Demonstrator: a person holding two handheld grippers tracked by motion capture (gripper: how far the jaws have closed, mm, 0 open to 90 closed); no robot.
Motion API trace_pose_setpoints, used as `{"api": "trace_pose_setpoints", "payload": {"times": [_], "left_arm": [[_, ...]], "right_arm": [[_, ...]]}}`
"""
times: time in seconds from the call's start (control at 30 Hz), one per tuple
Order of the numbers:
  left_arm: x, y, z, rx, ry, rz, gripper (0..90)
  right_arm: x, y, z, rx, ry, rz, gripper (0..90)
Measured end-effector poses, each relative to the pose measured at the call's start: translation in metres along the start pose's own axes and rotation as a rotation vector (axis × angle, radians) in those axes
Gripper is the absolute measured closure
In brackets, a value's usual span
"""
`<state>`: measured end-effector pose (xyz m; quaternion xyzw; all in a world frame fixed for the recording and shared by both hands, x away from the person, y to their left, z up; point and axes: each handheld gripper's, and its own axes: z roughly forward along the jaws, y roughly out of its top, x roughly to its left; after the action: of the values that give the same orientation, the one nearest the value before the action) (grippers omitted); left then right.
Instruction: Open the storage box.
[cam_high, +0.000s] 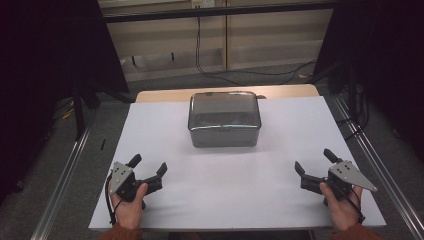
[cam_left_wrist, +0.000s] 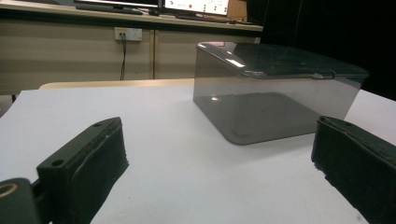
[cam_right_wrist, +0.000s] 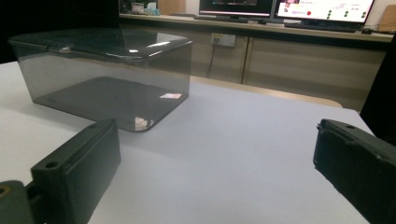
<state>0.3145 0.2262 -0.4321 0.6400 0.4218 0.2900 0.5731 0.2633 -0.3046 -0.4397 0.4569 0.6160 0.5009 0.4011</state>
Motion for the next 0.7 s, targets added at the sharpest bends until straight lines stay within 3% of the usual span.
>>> {"api": "trace_pose_setpoints", "payload": {"times": [0.3, 0.53, 0.7], "left_arm": [[0.001, -0.001, 0.002, 0.016, 0.001, -0.005, 3.0], [0.0, -0.001, 0.002, 0.014, 0.003, -0.011, 3.0], [-0.002, -0.001, 0.002, 0.007, 0.003, -0.007, 3.0]], "right_arm": [[0.0, -0.002, 0.005, 0.023, 0.025, 0.018, 0.4], [0.013, -0.002, 0.013, 0.041, 0.127, 0.008, 0.4], [0.019, 0.001, 0.016, 0.042, 0.152, 0.002, 0.3]]}}
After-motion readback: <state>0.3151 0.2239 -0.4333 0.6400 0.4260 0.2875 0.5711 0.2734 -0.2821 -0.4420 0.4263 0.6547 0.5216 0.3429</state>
